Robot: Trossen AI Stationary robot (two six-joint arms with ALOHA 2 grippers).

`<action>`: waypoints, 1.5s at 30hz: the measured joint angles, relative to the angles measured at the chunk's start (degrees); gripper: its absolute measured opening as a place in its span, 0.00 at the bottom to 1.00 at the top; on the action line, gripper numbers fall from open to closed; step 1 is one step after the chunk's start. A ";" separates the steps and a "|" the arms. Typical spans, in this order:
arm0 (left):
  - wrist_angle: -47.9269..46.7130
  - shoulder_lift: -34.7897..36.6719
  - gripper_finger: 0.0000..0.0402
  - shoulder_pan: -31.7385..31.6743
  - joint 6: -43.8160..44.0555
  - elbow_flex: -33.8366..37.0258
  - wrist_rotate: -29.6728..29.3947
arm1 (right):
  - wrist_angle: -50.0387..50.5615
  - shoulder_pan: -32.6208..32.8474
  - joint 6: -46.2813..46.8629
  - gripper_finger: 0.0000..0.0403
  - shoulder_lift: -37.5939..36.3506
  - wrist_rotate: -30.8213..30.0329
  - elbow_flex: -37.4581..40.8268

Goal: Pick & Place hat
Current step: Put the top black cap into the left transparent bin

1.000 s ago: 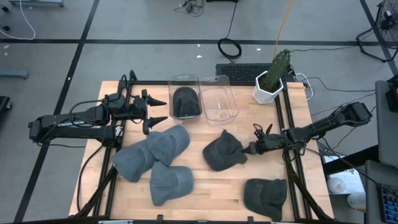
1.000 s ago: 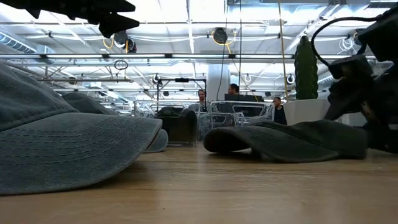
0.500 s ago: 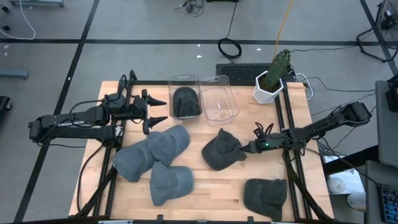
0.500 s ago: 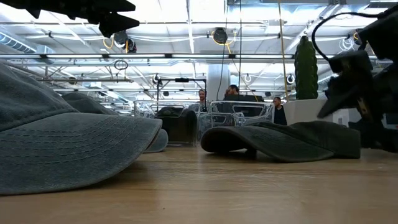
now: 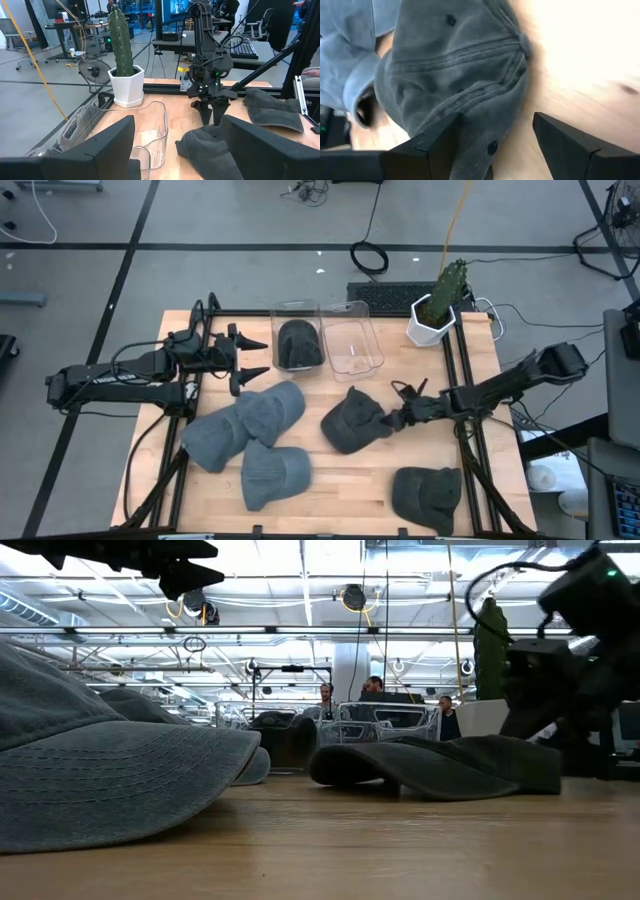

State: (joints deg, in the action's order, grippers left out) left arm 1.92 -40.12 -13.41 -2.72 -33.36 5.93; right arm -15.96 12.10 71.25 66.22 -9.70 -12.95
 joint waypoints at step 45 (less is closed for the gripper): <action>0.05 0.00 0.76 0.00 0.00 0.00 0.00 | -31.52 -5.28 -1.69 0.61 27.28 14.07 -7.21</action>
State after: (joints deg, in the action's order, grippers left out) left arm 1.98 -40.12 -13.41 -2.72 -33.36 5.93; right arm -47.48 6.81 69.56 93.50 4.37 -20.16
